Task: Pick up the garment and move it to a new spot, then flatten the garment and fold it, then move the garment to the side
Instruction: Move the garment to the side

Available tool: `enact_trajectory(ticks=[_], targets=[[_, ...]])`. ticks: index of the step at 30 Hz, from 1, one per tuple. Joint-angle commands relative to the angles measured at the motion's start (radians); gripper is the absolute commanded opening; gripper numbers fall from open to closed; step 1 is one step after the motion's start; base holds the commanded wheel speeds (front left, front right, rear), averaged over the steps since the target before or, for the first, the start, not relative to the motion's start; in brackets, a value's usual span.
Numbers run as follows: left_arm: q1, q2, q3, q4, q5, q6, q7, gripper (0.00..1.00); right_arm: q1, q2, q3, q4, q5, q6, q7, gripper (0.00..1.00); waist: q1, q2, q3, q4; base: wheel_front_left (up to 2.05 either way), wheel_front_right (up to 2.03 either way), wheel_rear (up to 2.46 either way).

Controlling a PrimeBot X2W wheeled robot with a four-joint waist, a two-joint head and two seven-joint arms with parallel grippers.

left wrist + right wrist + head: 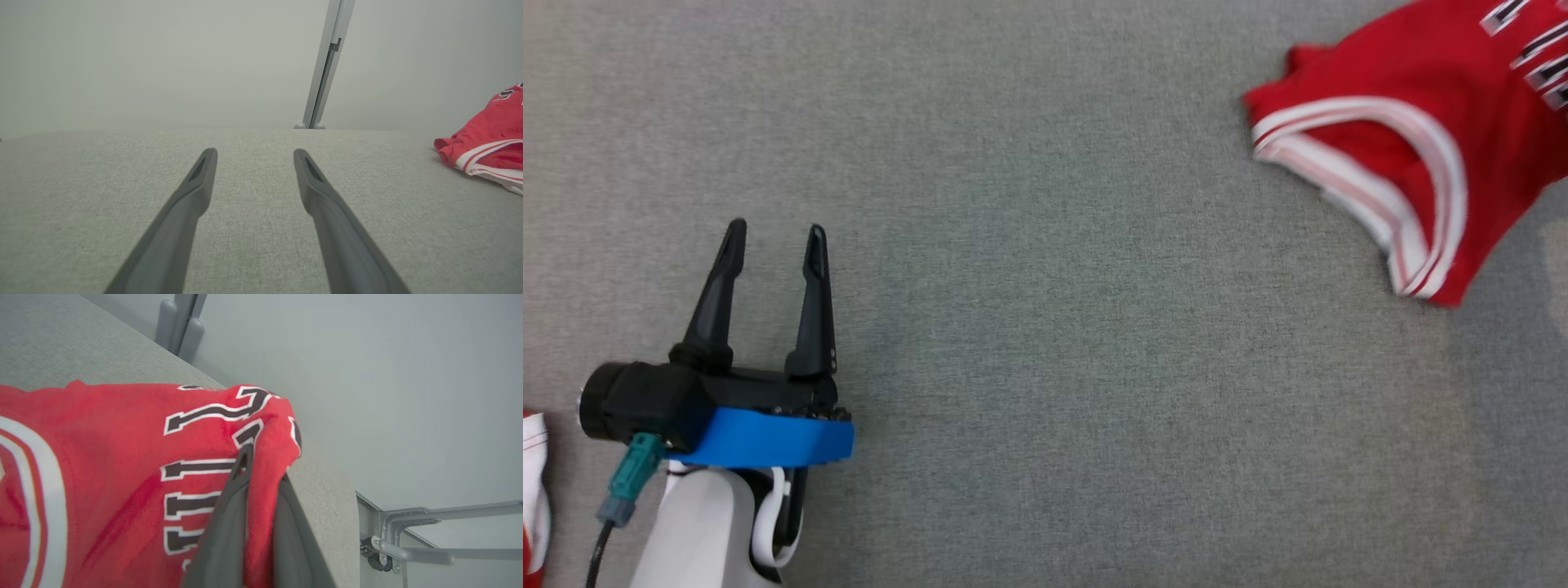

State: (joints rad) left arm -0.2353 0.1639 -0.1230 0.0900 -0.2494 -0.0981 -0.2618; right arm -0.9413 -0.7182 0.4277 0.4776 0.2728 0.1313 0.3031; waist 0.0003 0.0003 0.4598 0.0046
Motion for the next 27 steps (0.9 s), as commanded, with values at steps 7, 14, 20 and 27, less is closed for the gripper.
enact_trajectory(ticks=[7, 14, 20, 27], targets=[[-0.065, 0.025, -0.002, -0.027, 0.023, -0.013, -0.004, 1.0, -0.065, -0.007, -0.206, 0.123, -0.103, -0.001, -0.095, 0.0, -0.0003, -0.0003, 0.06, -0.037, 0.0, 0.0, 0.0], [-0.069, 0.038, 0.0, -0.027, 0.028, -0.016, -0.004, 1.0, -0.03, 0.031, -0.311, 0.154, -0.218, -0.001, -0.172, 0.0, -0.0003, -0.0003, 0.077, -0.061, 0.0, 0.0, 0.0], [-0.071, 0.046, 0.002, -0.029, 0.031, -0.016, -0.004, 1.0, -0.012, 0.045, -0.366, 0.131, -0.336, -0.001, -0.184, 0.0, -0.0003, -0.0003, 0.09, -0.064, 0.0, 0.0, 0.0], [-0.074, 0.051, 0.002, -0.028, 0.03, -0.014, -0.004, 1.0, 0.025, 0.058, -0.435, 0.106, -0.437, -0.001, -0.176, 0.0, -0.0003, -0.0003, 0.101, -0.061, 0.0, 0.0, 0.0]])
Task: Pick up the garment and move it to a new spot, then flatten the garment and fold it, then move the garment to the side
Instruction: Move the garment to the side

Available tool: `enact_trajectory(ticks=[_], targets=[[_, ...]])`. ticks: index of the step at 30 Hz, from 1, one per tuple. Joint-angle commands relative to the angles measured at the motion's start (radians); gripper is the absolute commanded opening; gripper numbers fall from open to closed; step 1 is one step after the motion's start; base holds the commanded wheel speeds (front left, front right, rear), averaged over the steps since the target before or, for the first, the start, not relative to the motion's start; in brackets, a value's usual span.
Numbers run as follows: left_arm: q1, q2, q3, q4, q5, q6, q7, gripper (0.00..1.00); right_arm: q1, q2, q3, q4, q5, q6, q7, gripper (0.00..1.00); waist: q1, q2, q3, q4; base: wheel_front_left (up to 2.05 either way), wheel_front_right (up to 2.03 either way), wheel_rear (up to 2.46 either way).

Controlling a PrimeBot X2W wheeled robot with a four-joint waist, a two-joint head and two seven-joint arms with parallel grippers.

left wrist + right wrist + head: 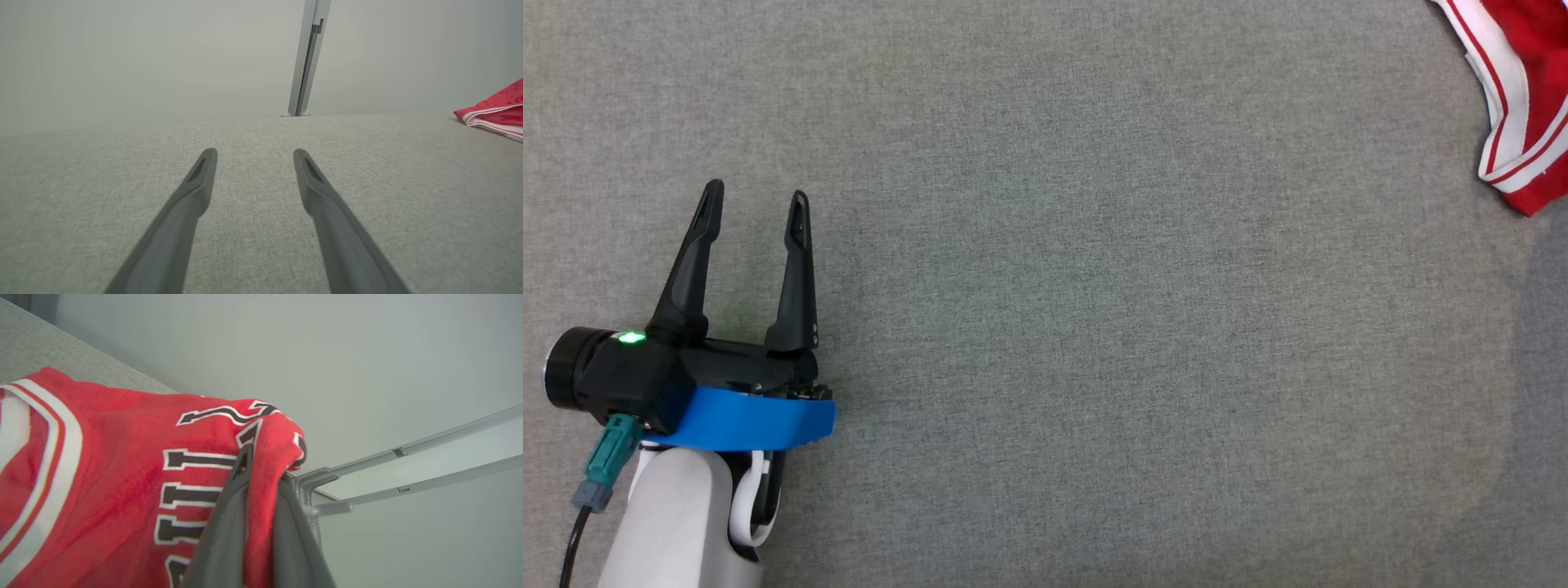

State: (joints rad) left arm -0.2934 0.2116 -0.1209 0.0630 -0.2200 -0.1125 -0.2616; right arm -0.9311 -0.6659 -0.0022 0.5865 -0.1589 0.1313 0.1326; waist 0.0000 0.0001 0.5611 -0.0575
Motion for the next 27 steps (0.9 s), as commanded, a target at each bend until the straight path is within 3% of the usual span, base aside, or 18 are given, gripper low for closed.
enact_trajectory(ticks=[1, 2, 3, 4, 15, 23, 27], targets=[[-0.016, 0.002, -0.003, 0.002, 0.0, 0.0, -0.004, 1.0, 0.021, 0.005, -0.01, -0.004, -0.014, -0.001, -0.016, 0.0, 0.0, -0.0001, -0.002, 0.003, 0.0, 0.0, 0.0], [-0.015, 0.001, -0.005, 0.005, -0.002, -0.001, -0.004, 1.0, 0.024, 0.005, -0.012, -0.009, -0.023, -0.001, -0.027, 0.0, 0.0, -0.0001, -0.004, 0.005, 0.0, 0.0, 0.0], [-0.014, 0.002, -0.005, 0.007, -0.004, -0.001, -0.004, 1.0, 0.027, 0.005, -0.019, -0.015, -0.033, -0.001, -0.04, 0.3, 0.0, -0.0001, -0.005, 0.006, 0.0, 0.0, 0.0], [-0.015, 0.005, -0.004, 0.009, -0.006, -0.001, -0.004, 1.0, 0.031, 0.006, -0.031, -0.019, -0.042, -0.001, -0.052, 1.0, 0.0, -0.0001, -0.006, 0.007, 0.0, 0.0, 0.0], [0.019, -0.005, -0.009, 0.033, -0.016, 0.004, -0.004, 1.0, 0.137, 0.098, -0.081, -0.068, -0.068, -0.001, -0.145, 1.0, 0.0, -0.0001, -0.103, 0.018, 0.0, 0.0, 0.0], [0.091, -0.023, 0.0, 0.066, -0.025, 0.006, -0.004, 1.0, 0.359, 0.264, -0.153, -0.183, 0.028, -0.001, -0.171, 1.0, 0.0, -0.0001, -0.252, 0.023, 0.0, 0.0, 0.0], [0.137, -0.029, 0.011, 0.086, -0.033, 0.006, -0.004, 1.0, 0.493, 0.342, -0.139, -0.274, 0.102, -0.001, -0.165, 1.0, 0.0, -0.0001, -0.325, 0.021, 0.0, 0.0, 0.0]])
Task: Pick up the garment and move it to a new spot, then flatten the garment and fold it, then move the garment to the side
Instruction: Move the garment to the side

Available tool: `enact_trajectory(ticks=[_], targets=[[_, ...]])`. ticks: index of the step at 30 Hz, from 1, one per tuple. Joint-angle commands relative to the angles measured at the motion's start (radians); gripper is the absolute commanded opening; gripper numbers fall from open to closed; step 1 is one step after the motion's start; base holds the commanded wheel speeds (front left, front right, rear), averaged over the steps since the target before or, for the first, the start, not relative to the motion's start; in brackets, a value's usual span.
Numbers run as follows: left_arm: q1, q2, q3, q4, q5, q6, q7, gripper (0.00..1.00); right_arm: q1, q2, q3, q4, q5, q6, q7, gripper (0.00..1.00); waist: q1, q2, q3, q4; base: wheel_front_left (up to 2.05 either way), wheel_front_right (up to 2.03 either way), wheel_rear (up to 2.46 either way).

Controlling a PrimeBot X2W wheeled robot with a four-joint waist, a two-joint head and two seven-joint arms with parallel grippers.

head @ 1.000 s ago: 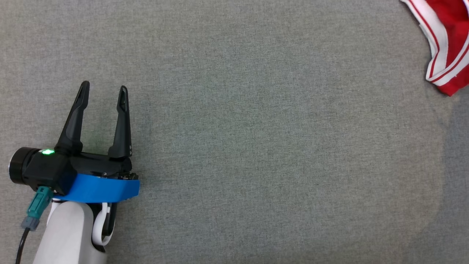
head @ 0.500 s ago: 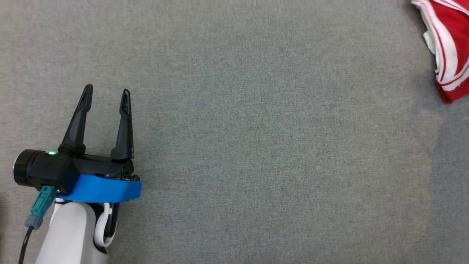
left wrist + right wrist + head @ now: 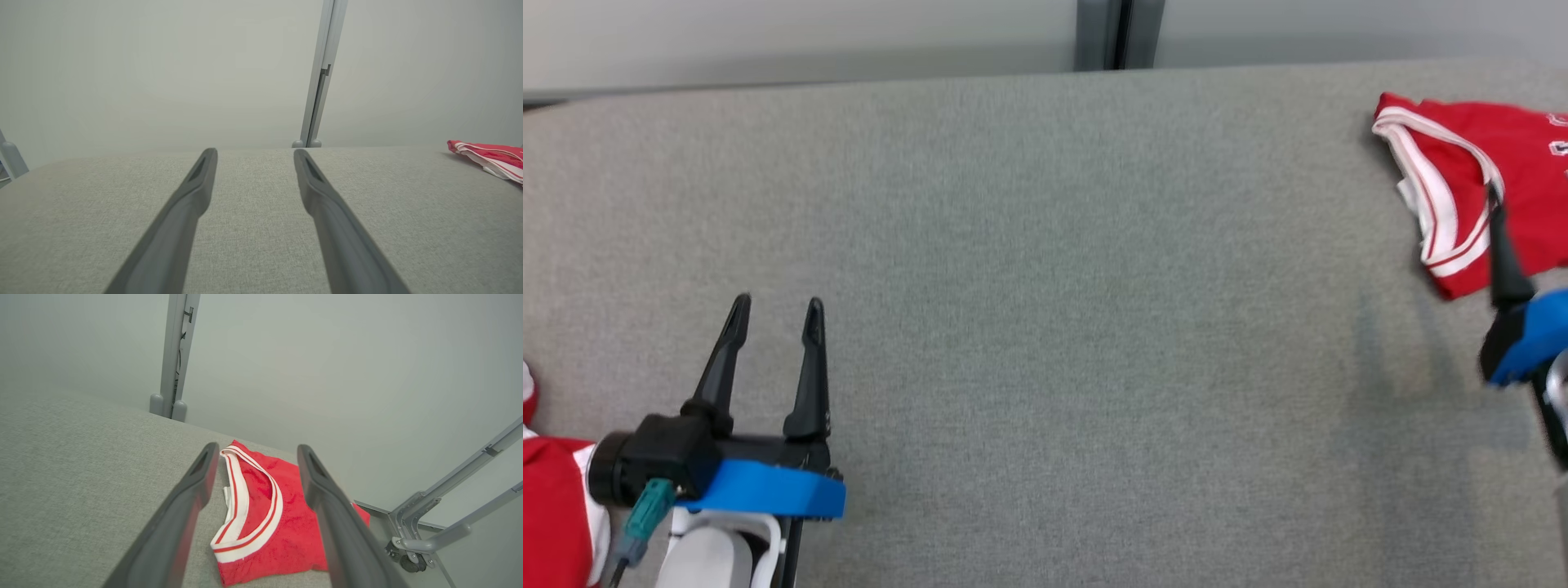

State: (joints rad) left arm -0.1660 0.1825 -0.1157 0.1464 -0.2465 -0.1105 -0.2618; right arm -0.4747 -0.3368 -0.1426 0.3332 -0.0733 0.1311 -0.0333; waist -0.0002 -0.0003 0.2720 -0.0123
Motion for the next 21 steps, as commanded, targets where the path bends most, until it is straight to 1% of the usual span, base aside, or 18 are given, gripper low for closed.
enact_trajectory(ticks=[1, 6, 12, 16, 21], targets=[[0.022, -0.001, 0.01, 0.009, -0.009, 0.004, -0.004, 1.0, 0.067, 0.025, 0.006, -0.045, 0.029, 0.0, 0.005, 1.0, 0.0002, 0.0003, -0.051, -0.026, 0.0, 0.0, 0.0], [0.083, -0.016, 0.02, 0.014, -0.003, 0.015, -0.004, 1.0, 0.22, 0.1, 0.014, -0.177, 0.095, 0.0, 0.03, 1.0, 0.0002, 0.0003, -0.122, -0.027, 0.0, 0.0, 0.0], [0.143, -0.024, 0.032, 0.013, -0.006, 0.027, -0.004, 1.0, 0.38, 0.184, 0.027, -0.305, 0.149, 0.0, 0.023, 1.0, 0.0002, 0.0003, -0.175, -0.024, 0.0, 0.0, 0.0], [0.172, -0.022, 0.051, 0.027, -0.018, 0.025, -0.004, 1.0, 0.448, 0.222, 0.03, -0.334, 0.178, 0.0, 0.009, 1.0, 0.0002, 0.0003, -0.203, -0.022, 0.0, 0.0, 0.0], [0.2, -0.024, 0.06, 0.042, -0.02, 0.019, -0.004, 1.0, 0.5, 0.245, 0.028, -0.343, 0.195, 0.0, -0.005, 1.0, 0.0002, 0.0003, -0.231, -0.015, 0.0, 0.0, 0.0]])
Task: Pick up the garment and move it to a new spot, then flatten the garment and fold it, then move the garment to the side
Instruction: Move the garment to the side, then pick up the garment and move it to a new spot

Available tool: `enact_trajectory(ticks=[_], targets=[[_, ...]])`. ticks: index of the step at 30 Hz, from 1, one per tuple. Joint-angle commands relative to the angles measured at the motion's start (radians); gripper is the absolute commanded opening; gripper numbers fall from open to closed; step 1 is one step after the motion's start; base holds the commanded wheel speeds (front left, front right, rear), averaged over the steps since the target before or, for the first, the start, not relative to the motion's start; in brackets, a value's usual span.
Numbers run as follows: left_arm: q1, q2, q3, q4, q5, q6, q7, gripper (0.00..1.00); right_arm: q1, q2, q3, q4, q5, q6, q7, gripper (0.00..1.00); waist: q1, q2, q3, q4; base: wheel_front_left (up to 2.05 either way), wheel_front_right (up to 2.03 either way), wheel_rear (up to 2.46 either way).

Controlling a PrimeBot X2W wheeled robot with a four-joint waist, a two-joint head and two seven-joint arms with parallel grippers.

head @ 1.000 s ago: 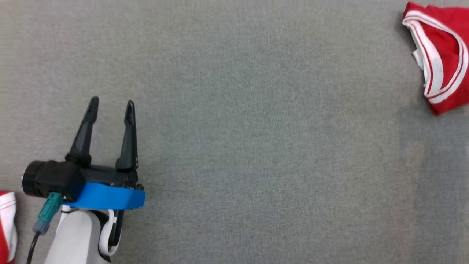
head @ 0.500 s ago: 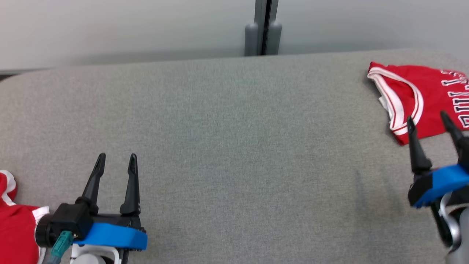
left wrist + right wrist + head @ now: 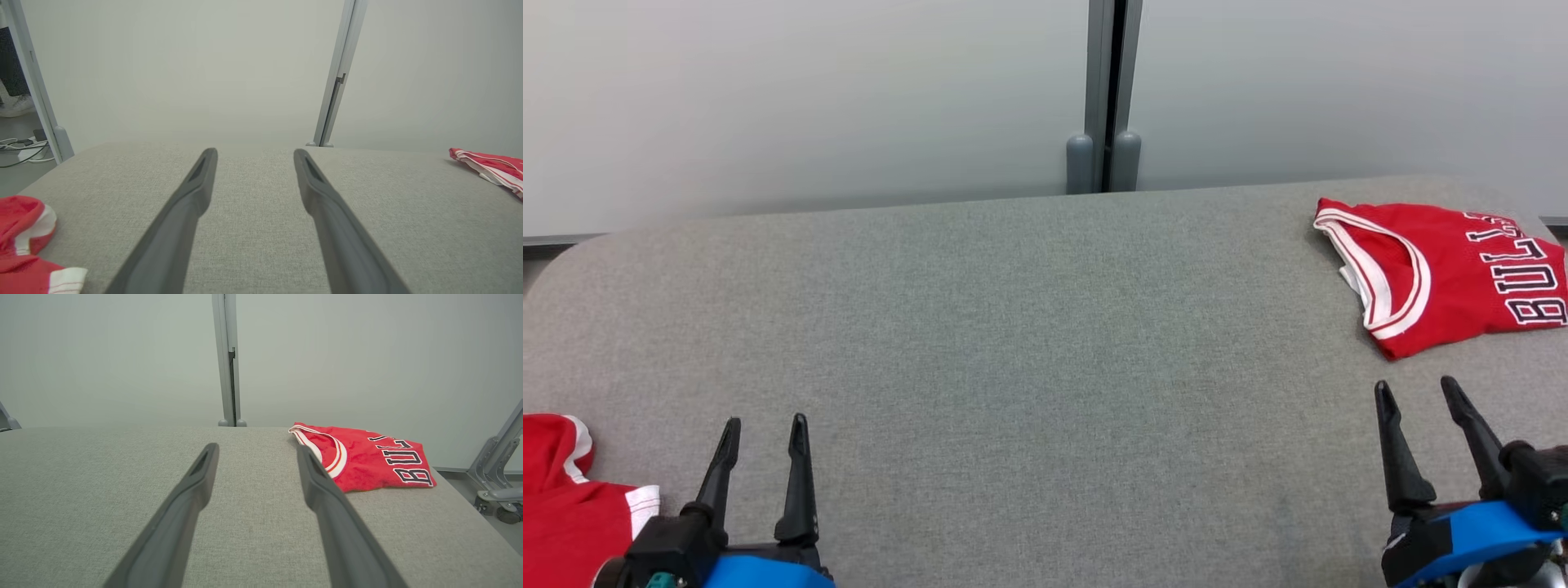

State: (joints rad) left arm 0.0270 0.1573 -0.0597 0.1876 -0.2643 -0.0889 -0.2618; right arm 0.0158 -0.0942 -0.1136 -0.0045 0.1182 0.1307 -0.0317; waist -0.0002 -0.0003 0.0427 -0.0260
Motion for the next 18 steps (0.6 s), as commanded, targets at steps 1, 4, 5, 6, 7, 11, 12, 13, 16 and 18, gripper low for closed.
enact_trajectory(ticks=[1, 4, 5, 6, 7, 11, 12, 13, 16, 18], targets=[[0.013, 0.001, 0.005, 0.005, -0.002, -0.003, -0.004, 1.0, 0.021, 0.005, 0.002, -0.005, -0.001, 0.0, -0.009, 1.0, 0.0002, 0.0003, -0.007, 0.001, 0.0, 0.0, 0.0], [0.028, -0.004, 0.006, 0.017, -0.004, -0.005, -0.004, 1.0, 0.042, 0.015, 0.005, 0.001, -0.002, 0.0, -0.016, 1.0, 0.0002, 0.0003, -0.019, 0.008, 0.0, 0.0, 0.0], [0.032, -0.005, 0.005, 0.022, -0.006, -0.006, -0.004, 1.0, 0.048, 0.017, 0.004, 0.005, -0.004, 0.0, -0.02, 1.0, 0.0002, 0.0003, -0.021, 0.009, 0.0, 0.0, 0.0], [0.033, -0.006, 0.006, 0.024, -0.006, -0.005, -0.004, 1.0, 0.051, 0.019, 0.006, 0.008, -0.002, 0.0, -0.024, 1.0, 0.0002, 0.0003, -0.022, 0.01, 0.0, 0.0, 0.0], [0.034, -0.006, 0.006, 0.026, -0.005, -0.005, -0.004, 1.0, 0.054, 0.022, 0.011, 0.012, 0.002, 0.0, -0.025, 1.0, 0.0002, 0.0003, -0.023, 0.011, 0.0, 0.0, 0.0], [0.037, -0.003, 0.002, 0.04, -0.001, -0.007, -0.004, 1.0, 0.054, 0.024, 0.021, 0.027, 0.009, 0.0, -0.035, 1.0, 0.0002, 0.0003, -0.024, 0.015, 0.0, 0.0, 0.0], [0.037, -0.003, 0.001, 0.044, -0.001, -0.007, -0.004, 1.0, 0.051, 0.022, 0.023, 0.03, 0.01, 0.0, -0.036, 1.0, 0.0002, 0.0003, -0.023, 0.015, 0.0, 0.0, 0.0], [0.037, -0.004, 0.0, 0.048, -0.003, -0.007, -0.004, 1.0, 0.048, 0.018, 0.024, 0.033, 0.012, 0.0, -0.039, 1.0, 0.0002, 0.0003, -0.024, 0.016, 0.0, 0.0, 0.0], [0.032, -0.006, -0.003, 0.055, -0.004, -0.009, -0.004, 1.0, 0.045, 0.005, 0.023, 0.04, 0.006, 0.0, -0.045, 1.0, 0.0002, 0.0003, -0.024, 0.024, 0.0, 0.0, 0.0], [0.029, -0.007, -0.006, 0.059, -0.005, -0.011, -0.004, 1.0, 0.049, -0.001, 0.02, 0.047, 0.002, 0.0, -0.05, 1.0, 0.0002, 0.0003, -0.026, 0.034, 0.0, 0.0, 0.0]])
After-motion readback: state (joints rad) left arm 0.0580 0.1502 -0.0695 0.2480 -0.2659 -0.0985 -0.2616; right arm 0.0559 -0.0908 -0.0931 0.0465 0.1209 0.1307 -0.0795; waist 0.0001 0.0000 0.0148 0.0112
